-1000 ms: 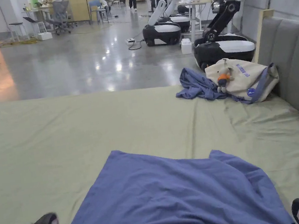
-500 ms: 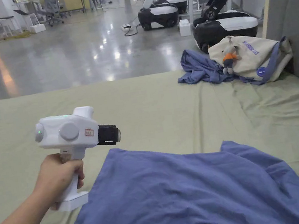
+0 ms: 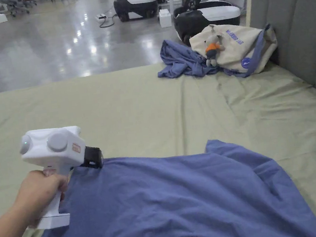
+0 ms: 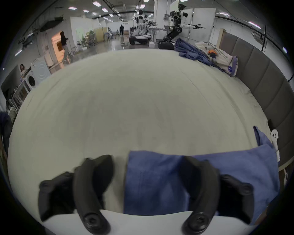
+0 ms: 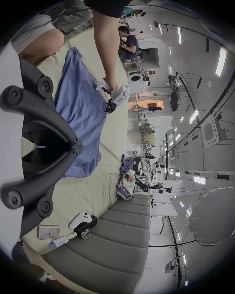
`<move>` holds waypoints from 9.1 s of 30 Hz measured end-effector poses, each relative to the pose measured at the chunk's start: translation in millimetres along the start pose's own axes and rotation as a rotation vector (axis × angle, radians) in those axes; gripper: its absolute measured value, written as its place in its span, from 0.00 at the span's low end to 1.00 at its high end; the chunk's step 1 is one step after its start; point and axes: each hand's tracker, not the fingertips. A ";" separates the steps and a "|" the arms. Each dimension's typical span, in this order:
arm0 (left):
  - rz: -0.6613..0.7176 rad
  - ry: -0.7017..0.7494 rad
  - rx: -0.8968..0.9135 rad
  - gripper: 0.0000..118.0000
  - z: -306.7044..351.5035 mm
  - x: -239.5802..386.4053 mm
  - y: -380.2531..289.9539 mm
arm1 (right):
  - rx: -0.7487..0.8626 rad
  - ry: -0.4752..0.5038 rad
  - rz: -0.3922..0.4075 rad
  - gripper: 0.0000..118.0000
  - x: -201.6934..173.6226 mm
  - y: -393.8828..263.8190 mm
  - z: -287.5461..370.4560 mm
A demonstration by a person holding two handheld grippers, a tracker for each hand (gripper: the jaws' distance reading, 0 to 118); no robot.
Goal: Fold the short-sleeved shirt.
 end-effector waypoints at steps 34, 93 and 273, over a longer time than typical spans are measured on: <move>0.014 -0.077 0.150 0.02 107.6 -3.0 -58.1 | -0.660 -0.028 0.034 0.92 33.4 71.3 -464.1; 0.098 -0.080 0.862 0.02 572.2 14.8 220.8 | 0.310 -0.133 -0.006 0.03 94.8 625.3 -99.7; 0.191 -0.042 0.257 0.04 161.5 -84.4 -49.7 | -0.471 0.069 -0.390 0.03 164.6 104.1 -357.8</move>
